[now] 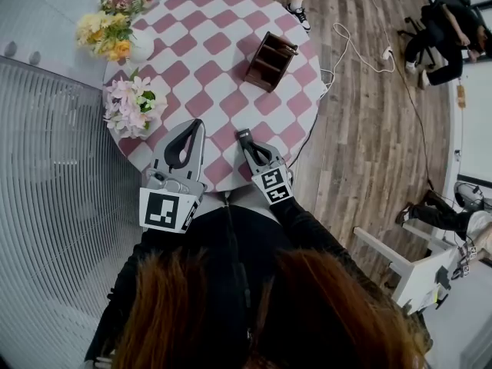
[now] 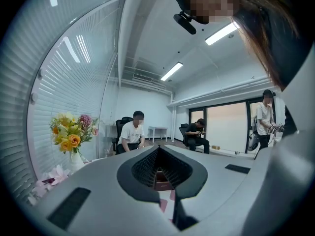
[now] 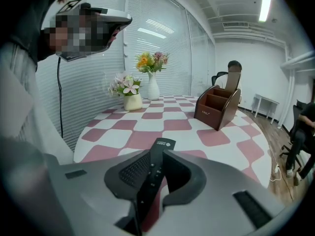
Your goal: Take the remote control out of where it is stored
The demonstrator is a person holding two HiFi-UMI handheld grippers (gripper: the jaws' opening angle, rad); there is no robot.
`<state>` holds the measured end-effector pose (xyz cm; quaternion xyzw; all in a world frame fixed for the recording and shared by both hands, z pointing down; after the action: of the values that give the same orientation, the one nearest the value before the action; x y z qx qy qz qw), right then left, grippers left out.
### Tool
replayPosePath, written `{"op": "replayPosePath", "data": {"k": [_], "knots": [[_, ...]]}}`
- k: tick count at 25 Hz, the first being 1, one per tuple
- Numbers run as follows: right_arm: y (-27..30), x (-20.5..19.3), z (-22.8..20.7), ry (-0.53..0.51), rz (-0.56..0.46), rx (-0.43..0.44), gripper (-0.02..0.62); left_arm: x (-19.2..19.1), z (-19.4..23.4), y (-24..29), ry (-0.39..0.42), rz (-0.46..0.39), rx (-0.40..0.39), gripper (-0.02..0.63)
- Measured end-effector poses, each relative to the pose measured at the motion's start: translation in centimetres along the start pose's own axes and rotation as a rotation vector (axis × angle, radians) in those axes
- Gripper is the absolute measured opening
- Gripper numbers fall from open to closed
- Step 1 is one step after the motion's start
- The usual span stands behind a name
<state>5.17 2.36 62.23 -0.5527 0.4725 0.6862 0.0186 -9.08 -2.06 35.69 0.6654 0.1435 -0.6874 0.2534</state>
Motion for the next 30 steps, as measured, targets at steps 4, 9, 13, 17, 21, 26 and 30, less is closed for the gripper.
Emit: {"op": "replayPosePath", "data": {"k": [4,9,13,17,21,26,30], "knots": [[0.0,-0.1,0.0,0.012,0.001,0.002,0.086,-0.1,-0.2,0.0,0.0,0.0,-0.006,0.009],[-0.2,-0.1,-0.1,0.025,-0.003,-0.004,0.083,0.1,-0.3,-0.1,-0.002,-0.001,-0.005,0.009],[-0.6,0.6,-0.3,0.027,-0.041,-0.022,0.073,-0.1,-0.4,-0.1,0.002,-0.007,-0.01,0.009],[-1.4,2.1,-0.8,0.043,-0.097,-0.047,0.048,-0.1,-0.6,-0.1,-0.001,-0.009,-0.013,0.009],[-2.0,3.6,-1.3,0.061,-0.151,-0.065,0.028,0.1,-0.9,0.0,0.0,-0.012,-0.016,0.009],[-2.7,5.3,-2.3,0.089,-0.214,-0.101,0.016,0.1,-1.0,0.1,0.0,-0.014,-0.019,0.009],[-4.0,7.8,-3.2,0.114,-0.304,-0.137,0.015,0.2,-1.1,0.1,-0.001,-0.018,-0.018,0.009]]}}
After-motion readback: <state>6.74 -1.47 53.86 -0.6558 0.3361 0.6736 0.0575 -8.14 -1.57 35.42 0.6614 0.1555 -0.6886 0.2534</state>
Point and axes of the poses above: the fingertips, and each gripper's own axes: y forward along the fingers, z to its left, x out of its top, the point moved 3 cm from there along -y, backward along the fingers
